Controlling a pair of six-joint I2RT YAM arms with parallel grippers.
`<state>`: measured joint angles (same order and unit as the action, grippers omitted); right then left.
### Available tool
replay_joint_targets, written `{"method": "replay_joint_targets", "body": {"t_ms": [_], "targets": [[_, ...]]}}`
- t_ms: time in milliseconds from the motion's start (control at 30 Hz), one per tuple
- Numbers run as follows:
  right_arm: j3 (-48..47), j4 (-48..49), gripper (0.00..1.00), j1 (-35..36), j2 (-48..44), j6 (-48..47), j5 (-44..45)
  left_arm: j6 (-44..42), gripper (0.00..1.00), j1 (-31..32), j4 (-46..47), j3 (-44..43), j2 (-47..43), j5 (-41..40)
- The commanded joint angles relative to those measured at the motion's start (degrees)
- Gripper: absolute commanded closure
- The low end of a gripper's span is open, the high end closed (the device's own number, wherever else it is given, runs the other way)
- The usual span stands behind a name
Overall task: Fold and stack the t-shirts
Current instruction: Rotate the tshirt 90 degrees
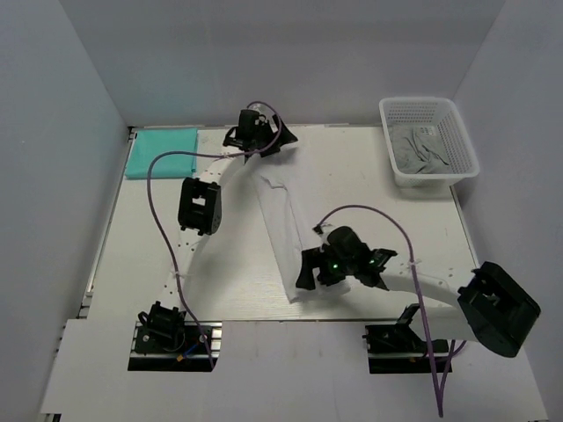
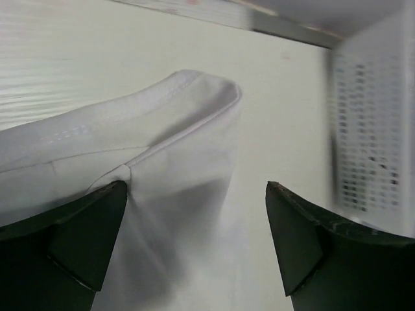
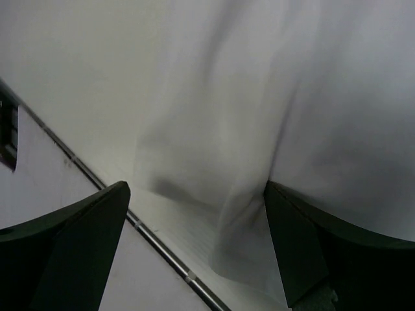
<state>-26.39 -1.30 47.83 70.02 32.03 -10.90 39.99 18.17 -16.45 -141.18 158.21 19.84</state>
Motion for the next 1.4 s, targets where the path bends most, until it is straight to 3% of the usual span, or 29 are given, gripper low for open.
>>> {"method": "replay_joint_targets", "body": {"t_ms": [0, 133, 233, 500, 900, 1100, 1200, 1300, 1333, 1367], "targets": [[-0.32, -9.52, 0.1, 8.76, 9.04, -0.99, -7.12, 6.58, 0.0, 1.95, 9.65, 1.44, 8.77, 6.0], [-4.89, -7.24, 0.14, 13.51, 11.63, -6.88, -8.52, 10.11, 0.0, 3.01, 20.38, 0.91, 11.15, 8.28], [-7.61, -7.03, 0.1, 14.74, 13.03, -14.34, -12.13, 8.0, 0.0, 5.38, 20.93, -0.67, 11.68, 1.81], [-9.55, -8.19, 0.1, 16.76, 13.04, -13.75, -9.94, 6.43, 0.0, 5.38, 19.71, -1.9, 9.41, -5.5], [-13.51, -14.16, 0.1, 16.41, 0.03, -10.77, 7.09, -1.92, 0.0, 3.71, 16.9, -0.93, -8.7, -11.65], [-12.63, -15.92, 0.1, 16.15, -3.65, -2.45, 18.52, -5.18, 0.0, 3.71, 11.46, 3.89, -18.18, -7.12], [-12.72, -18.82, 0.1, 15.36, -6.37, 1.87, 26.42, -7.71, 0.0, 3.71, 5.83, 10.11, -22.84, -2.45], [-10.18, -19.36, 0.1, 14.57, -10.49, 2.86, 29.17, -13.6, 0.0, 6.08, 1.86, 26.79, -35.04, -4.53], [-8.78, -18.22, 0.1, 14.22, -11.04, 2.25, 29.0, -13.62, 0.0, 6.61, 3.51, 40.24, -39.17, -4.54], [-8.24, -18.39, 0.1, 13.35, -12.0, 1.72, 29.0, -13.62, 0.0, 7.22, 9.27, 47.77, -48.78, -3.85]]}}
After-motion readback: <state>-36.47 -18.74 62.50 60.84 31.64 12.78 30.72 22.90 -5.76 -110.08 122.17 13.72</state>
